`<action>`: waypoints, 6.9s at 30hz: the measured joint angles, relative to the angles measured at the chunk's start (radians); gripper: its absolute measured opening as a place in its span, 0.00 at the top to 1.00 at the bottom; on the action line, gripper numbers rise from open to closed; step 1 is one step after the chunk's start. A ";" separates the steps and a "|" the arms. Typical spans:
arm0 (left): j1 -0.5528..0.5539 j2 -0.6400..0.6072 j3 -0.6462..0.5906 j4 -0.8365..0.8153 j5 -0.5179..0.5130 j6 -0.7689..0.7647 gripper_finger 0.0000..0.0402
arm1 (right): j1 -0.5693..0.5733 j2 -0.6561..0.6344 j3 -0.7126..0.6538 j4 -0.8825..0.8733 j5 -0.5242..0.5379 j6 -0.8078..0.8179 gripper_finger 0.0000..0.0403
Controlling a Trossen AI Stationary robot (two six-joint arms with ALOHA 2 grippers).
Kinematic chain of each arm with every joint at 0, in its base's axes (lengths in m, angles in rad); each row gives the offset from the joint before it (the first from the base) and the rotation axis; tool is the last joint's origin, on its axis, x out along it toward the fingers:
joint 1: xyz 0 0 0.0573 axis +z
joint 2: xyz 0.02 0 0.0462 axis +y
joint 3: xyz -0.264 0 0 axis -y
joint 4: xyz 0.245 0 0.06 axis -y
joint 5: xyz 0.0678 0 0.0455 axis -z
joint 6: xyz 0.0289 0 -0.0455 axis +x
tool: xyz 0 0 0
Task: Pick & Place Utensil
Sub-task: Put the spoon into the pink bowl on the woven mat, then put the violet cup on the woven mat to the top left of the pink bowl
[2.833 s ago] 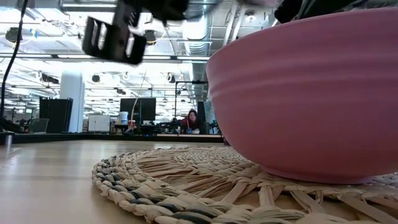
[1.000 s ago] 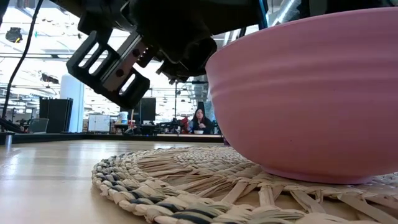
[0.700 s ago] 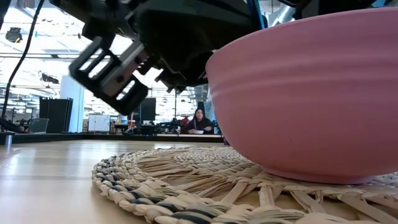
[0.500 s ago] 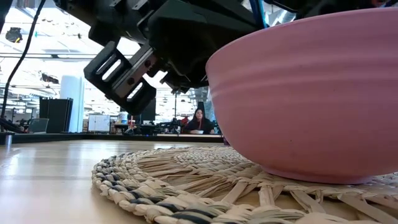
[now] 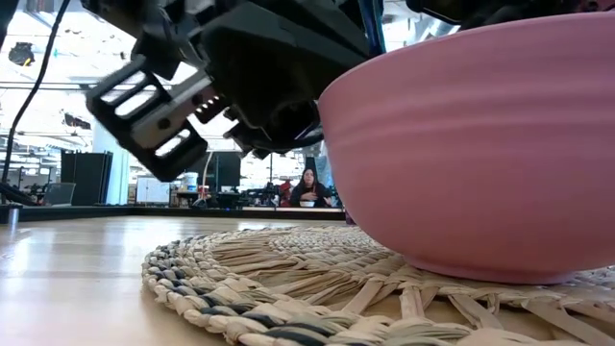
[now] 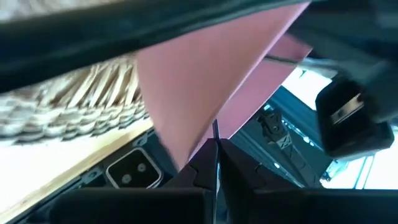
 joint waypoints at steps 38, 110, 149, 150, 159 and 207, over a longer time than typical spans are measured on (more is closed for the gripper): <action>0.044 -0.046 -0.003 0.012 0.025 0.158 0.88 | -0.024 0.097 0.000 0.102 -0.076 0.000 1.00; 0.507 -0.755 -0.121 -0.464 0.020 1.716 0.88 | -0.883 -0.167 0.153 -0.188 0.095 -0.477 0.63; 0.508 -0.759 -0.159 -0.463 -0.006 1.698 0.88 | -0.655 -0.468 0.188 -0.810 -0.102 -0.062 0.98; 0.508 -0.759 -0.159 -0.463 -0.009 1.698 0.88 | -0.635 -0.480 0.188 -0.821 -0.116 -0.044 0.98; 0.508 -0.758 -0.159 -0.463 -0.016 1.711 0.88 | -0.444 -0.438 0.188 -0.873 -0.195 0.048 0.98; 0.508 -0.758 -0.205 -0.462 -0.034 1.706 0.88 | -0.260 -0.232 0.186 -0.788 -0.177 0.149 0.83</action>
